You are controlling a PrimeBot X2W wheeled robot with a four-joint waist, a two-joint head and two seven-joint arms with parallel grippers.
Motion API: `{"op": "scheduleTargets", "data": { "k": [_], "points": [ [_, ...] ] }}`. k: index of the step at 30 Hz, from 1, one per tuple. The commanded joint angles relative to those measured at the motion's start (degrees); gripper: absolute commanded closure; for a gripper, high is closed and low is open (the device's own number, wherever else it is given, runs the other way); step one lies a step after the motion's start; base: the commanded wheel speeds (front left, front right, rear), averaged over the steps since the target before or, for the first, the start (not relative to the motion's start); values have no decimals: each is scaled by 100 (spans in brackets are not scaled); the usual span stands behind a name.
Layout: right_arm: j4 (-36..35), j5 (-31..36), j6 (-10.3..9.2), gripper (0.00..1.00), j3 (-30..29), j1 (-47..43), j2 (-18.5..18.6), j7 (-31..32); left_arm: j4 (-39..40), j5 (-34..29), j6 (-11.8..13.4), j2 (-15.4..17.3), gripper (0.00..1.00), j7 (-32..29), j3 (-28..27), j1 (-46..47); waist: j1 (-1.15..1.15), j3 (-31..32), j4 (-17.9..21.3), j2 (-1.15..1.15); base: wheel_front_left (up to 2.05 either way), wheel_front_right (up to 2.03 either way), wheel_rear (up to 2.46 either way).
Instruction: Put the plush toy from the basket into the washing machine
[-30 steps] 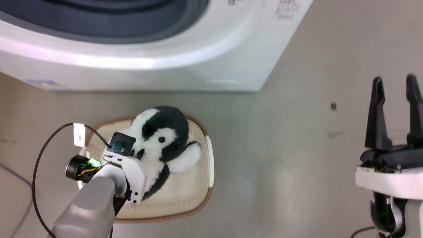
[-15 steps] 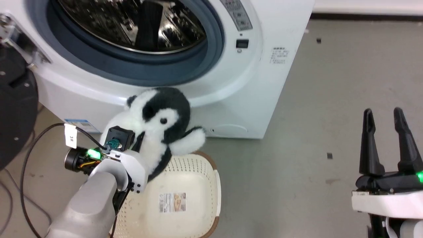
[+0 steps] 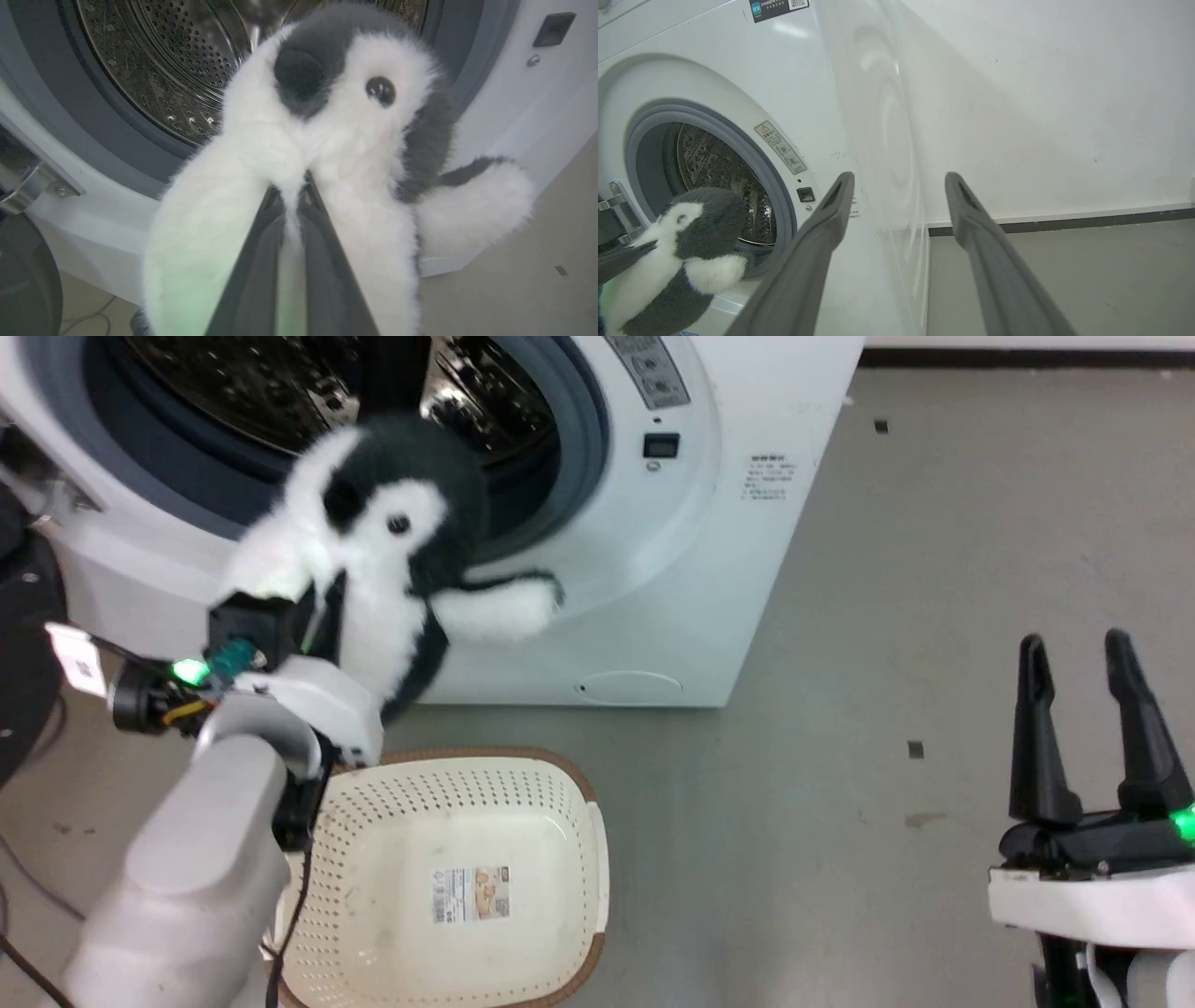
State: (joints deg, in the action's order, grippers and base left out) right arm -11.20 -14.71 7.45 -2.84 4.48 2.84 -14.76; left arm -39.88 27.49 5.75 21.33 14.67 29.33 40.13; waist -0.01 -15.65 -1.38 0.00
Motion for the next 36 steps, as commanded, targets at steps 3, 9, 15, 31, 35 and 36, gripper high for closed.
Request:
{"op": "scheduleTargets", "data": {
  "k": [3,9,15,31,35,36],
  "points": [
    [-61,-20,3,0,-31,211,4,-24,100,16,77,86,100,32,-170,367,1,-414,227,0,0,0,0],
    [-180,-43,3,0,-53,526,4,-24,51,8,106,284,100,32,-499,1153,1,-1162,518,0,0,0,0],
    [-311,-115,3,0,-11,844,4,-24,-80,-81,38,505,100,32,-773,2187,1,-1941,771,0,0,0,0],
    [-552,-263,3,0,-115,1388,4,-24,-1044,-413,-191,747,100,32,-968,4796,1,-3377,1039,0,0,0,0],
    [-584,-277,3,0,-103,1433,4,-24,-1323,-489,-252,761,100,32,-958,5155,1,-3523,1044,0,0,0,0],
    [-587,-278,3,0,-107,1438,4,-24,-1346,-517,-249,767,100,32,-964,5214,1,-3542,1043,0,0,0,0]
  ]
}}
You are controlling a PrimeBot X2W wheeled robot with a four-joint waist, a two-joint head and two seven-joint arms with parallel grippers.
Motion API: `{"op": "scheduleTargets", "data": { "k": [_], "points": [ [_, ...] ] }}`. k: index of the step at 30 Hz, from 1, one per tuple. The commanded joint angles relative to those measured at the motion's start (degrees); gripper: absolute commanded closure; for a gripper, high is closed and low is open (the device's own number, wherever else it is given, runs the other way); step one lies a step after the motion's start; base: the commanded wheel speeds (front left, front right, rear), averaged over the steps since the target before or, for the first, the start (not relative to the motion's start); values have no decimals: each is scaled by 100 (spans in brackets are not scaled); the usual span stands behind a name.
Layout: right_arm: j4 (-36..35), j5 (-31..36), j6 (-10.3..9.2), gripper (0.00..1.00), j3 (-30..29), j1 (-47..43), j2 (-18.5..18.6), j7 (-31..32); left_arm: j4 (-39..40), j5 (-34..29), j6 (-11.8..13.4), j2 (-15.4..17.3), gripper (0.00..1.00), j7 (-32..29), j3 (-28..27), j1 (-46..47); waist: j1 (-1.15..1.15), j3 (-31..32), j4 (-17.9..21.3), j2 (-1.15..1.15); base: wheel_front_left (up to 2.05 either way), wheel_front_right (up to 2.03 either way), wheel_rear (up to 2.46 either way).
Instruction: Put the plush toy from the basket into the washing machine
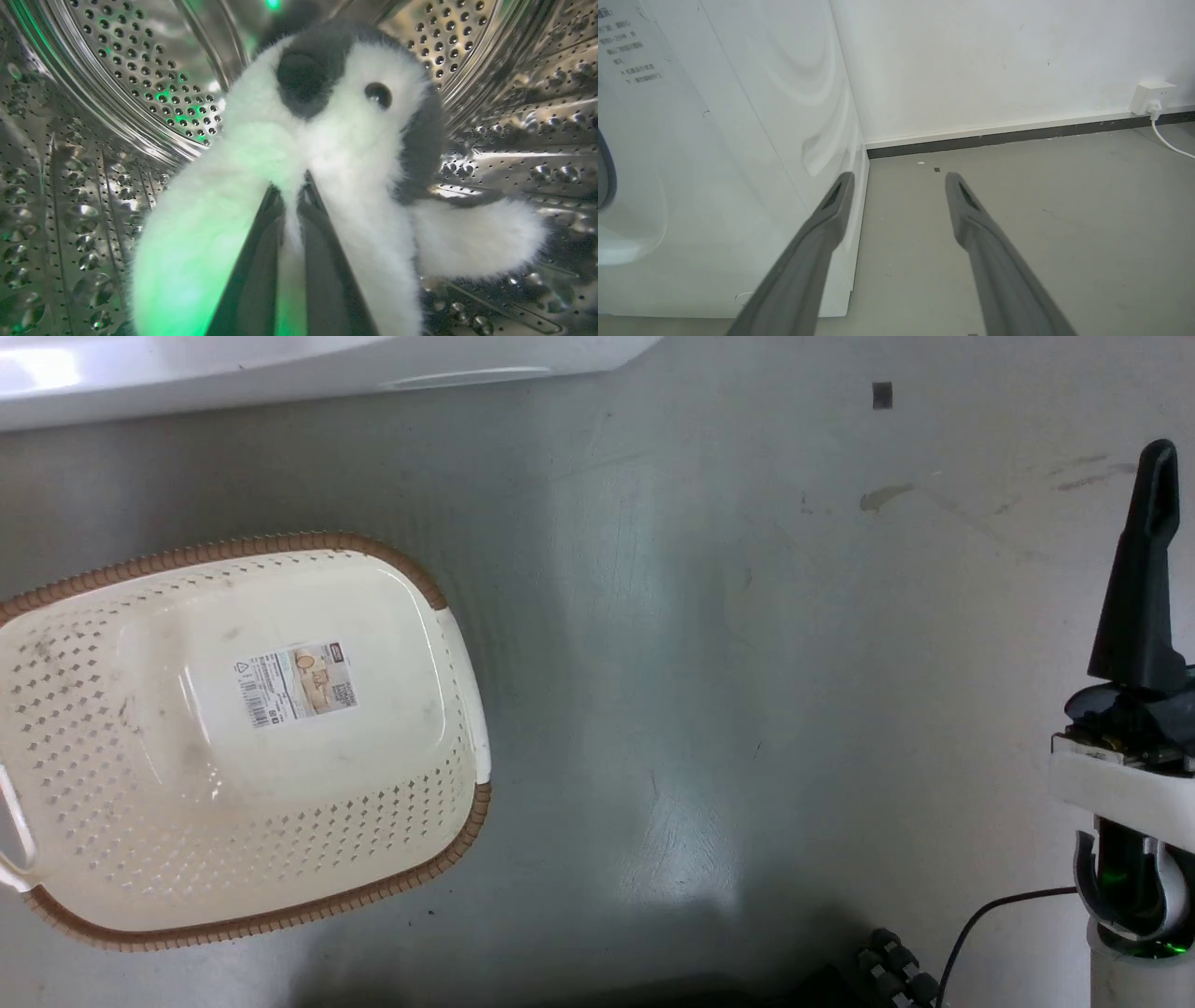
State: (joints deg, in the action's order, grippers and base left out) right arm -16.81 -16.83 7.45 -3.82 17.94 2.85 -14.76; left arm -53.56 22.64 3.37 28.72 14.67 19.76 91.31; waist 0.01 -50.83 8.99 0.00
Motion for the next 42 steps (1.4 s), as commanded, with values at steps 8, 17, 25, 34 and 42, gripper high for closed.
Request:
{"op": "scheduleTargets", "data": {
  "k": [8,17,25,34,42],
  "points": [
    [22,-4,3,0,-6,120,3,-24,-55,-141,39,-150,0,32,-135,-28,-1,104,-96,0,0,0,0],
    [124,152,3,0,61,-73,3,-24,352,-194,135,-507,0,32,-482,-1445,-1,918,-348,0,0,0,0],
    [310,398,3,0,-39,-365,3,-24,1232,-573,345,-938,0,32,-737,-3009,-1,1794,-733,0,0,0,0],
    [652,585,3,0,13,-968,3,-24,2328,-1019,370,-1394,0,32,-1092,-4861,-1,3033,-1020,0,0,0,0],
    [865,651,3,0,63,-1405,3,-24,3323,-1382,259,-1549,0,33,-1272,-6283,-1,3780,-1105,0,0,0,0]
  ]
}}
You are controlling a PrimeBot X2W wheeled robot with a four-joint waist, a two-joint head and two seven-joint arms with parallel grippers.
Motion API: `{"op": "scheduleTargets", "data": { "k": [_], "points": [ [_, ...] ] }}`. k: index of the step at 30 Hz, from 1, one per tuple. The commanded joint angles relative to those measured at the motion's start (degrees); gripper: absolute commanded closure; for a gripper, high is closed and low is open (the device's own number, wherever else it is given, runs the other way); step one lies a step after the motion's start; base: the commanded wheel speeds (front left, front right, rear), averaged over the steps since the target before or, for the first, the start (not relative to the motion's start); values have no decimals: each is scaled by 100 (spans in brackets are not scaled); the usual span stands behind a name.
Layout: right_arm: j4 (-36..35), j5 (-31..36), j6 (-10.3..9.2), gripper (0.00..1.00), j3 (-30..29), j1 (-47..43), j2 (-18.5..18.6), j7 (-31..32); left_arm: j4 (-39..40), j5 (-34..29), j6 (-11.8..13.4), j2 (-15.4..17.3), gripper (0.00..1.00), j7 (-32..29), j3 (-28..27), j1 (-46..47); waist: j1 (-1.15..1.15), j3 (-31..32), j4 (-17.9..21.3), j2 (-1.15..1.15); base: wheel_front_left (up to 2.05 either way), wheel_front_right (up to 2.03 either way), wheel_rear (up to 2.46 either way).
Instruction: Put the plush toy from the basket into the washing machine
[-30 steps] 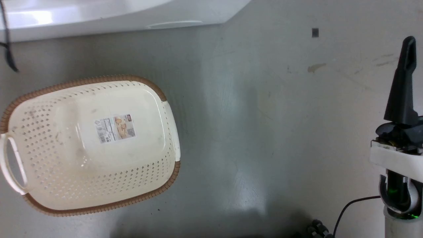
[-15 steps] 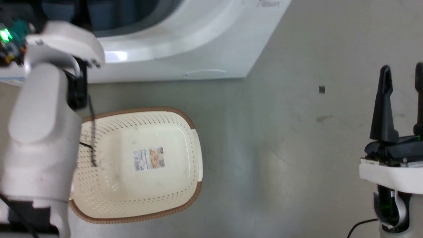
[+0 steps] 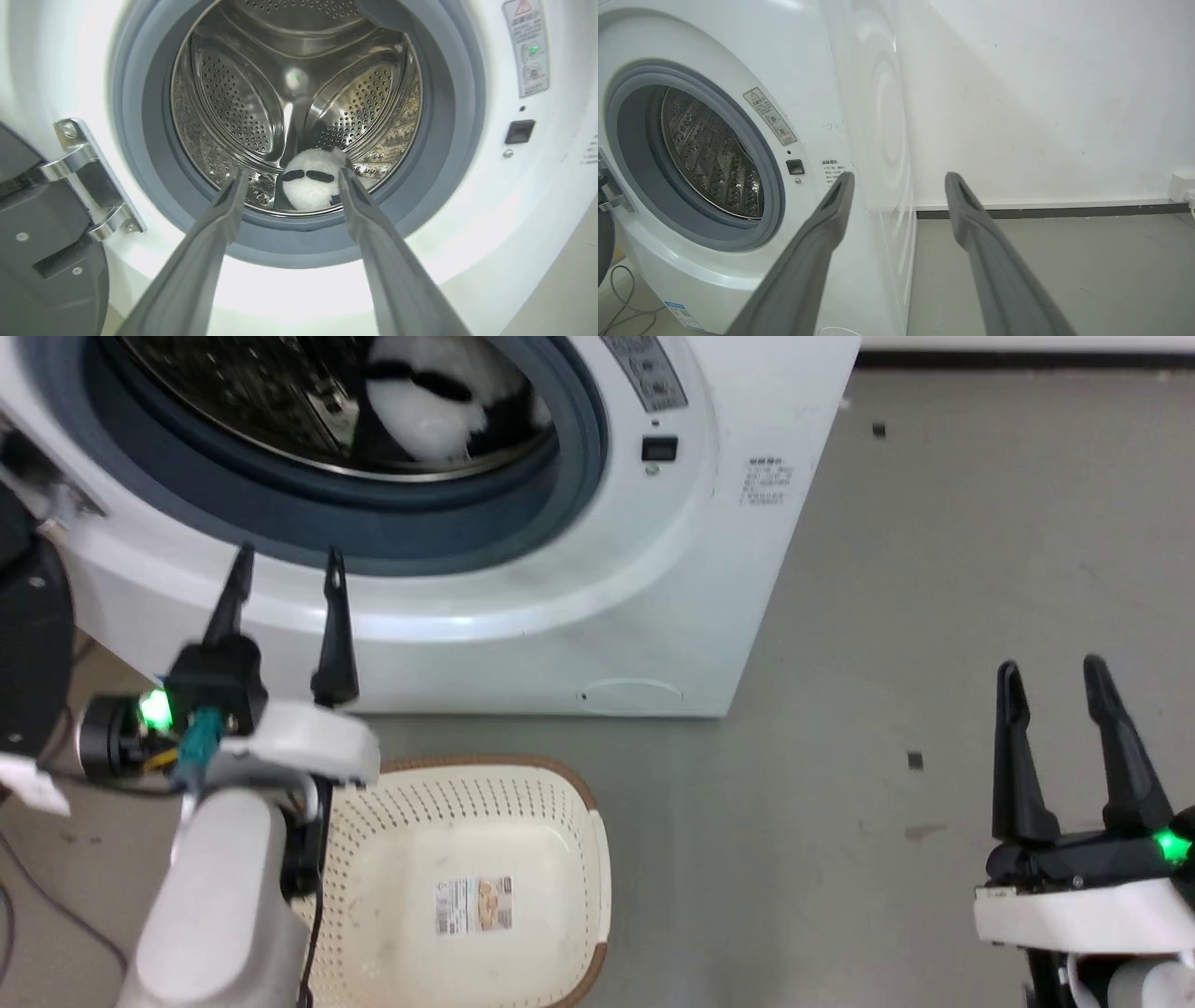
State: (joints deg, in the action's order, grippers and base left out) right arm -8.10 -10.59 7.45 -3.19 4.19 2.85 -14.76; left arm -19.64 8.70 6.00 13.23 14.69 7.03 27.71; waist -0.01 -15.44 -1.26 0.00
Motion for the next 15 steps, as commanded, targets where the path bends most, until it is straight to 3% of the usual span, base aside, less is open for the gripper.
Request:
{"op": "scheduleTargets", "data": {
  "k": [1,15],
  "points": [
    [19,35,3,0,9,-84,3,-24,72,-41,-9,-24,0,30,-18,-104,1,317,-89,0,0,0,0],
    [305,9,3,0,-37,-698,3,-24,827,-448,-103,-387,0,30,-163,-1914,1,1078,-171,0,0,0,0]
  ]
}}
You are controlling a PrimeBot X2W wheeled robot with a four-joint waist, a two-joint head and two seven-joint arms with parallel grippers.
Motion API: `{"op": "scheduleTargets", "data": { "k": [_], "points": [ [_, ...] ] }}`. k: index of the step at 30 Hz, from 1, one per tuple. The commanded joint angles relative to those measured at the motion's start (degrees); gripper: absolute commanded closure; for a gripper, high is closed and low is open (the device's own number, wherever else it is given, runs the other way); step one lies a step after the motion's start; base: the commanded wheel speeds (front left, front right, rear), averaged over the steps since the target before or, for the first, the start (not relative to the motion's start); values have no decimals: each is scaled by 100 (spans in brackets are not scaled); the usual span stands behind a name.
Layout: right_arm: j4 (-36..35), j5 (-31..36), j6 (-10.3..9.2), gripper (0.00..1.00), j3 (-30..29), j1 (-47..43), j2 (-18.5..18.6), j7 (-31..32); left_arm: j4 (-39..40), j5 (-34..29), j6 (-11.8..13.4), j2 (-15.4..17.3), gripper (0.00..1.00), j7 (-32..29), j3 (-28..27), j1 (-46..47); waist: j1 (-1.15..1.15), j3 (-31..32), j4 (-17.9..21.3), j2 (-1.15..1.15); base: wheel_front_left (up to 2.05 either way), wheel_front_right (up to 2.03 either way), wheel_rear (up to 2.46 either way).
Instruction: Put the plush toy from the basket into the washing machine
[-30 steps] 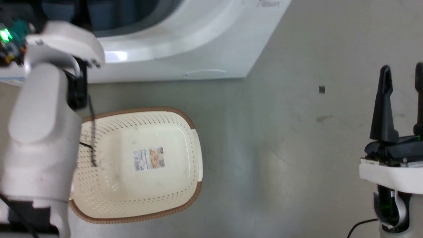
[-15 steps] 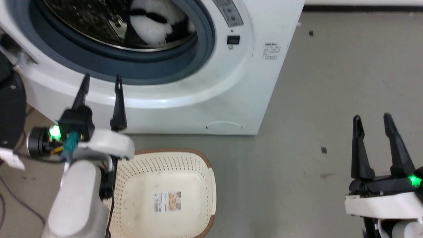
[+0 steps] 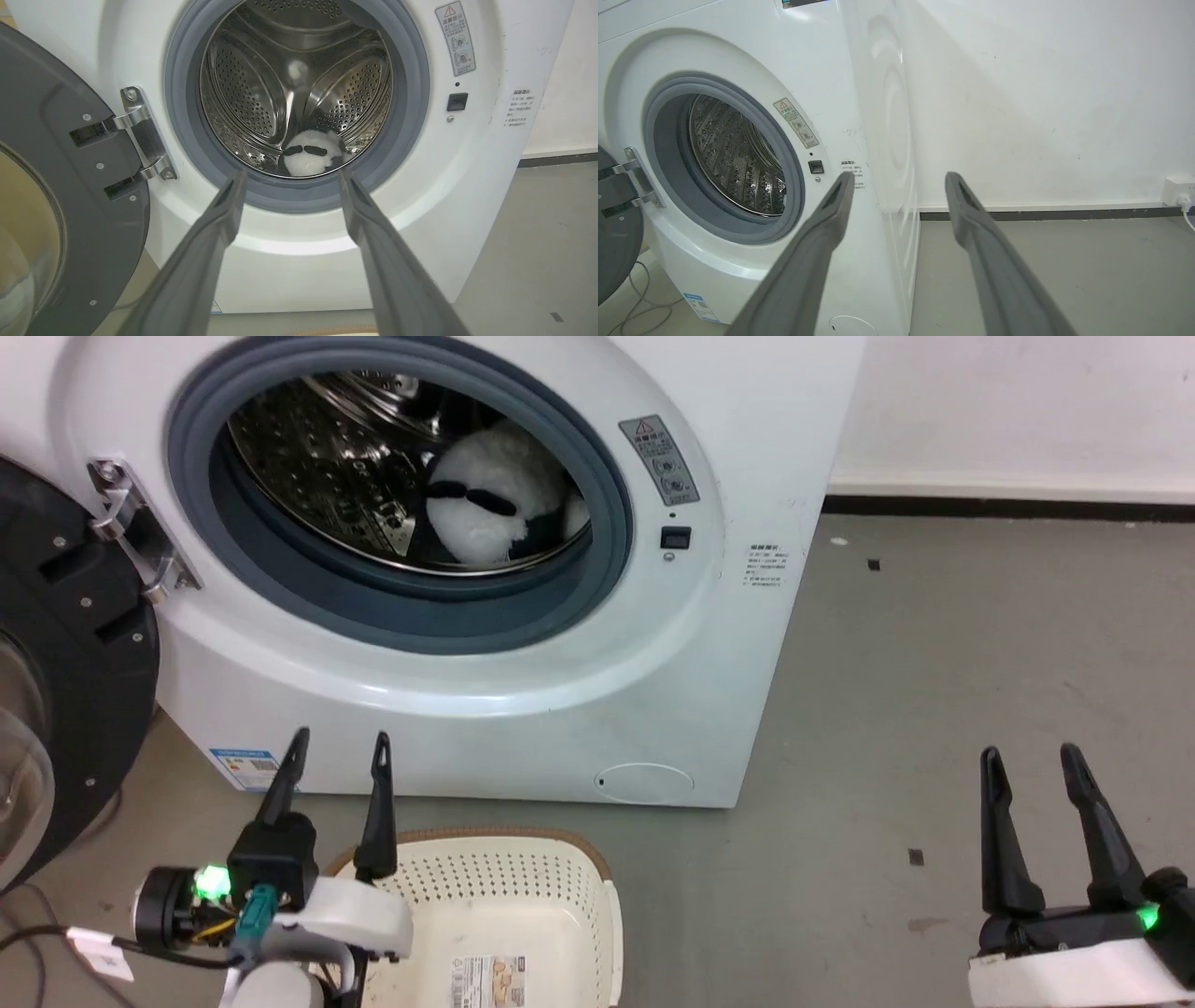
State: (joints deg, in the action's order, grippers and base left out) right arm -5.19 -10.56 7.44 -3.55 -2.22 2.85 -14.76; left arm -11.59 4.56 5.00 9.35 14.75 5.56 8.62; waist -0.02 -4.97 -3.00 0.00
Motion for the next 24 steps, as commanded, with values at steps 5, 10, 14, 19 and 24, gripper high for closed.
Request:
{"op": "scheduleTargets", "data": {
  "k": [5,10,14,19,24],
  "points": [
    [39,2,0,100,-14,-104,0,5,2,-34,-15,-43,100,-12,-46,-156,2,99,6,0,0,0,0],
    [52,22,0,100,1,-95,0,34,25,-42,-25,-52,100,-40,-56,-169,2,111,11,0,0,0,0],
    [67,56,0,100,13,-84,0,80,61,-55,-40,-72,100,-86,-72,-191,2,124,21,0,0,0,0],
    [86,98,0,100,27,-72,0,139,108,-72,-59,-96,100,-145,-93,-220,2,139,33,0,0,0,0],
    [105,140,1,100,42,-59,0,198,154,-89,-79,-120,100,-204,-113,-248,2,155,44,0,0,0,0]
  ]
}}
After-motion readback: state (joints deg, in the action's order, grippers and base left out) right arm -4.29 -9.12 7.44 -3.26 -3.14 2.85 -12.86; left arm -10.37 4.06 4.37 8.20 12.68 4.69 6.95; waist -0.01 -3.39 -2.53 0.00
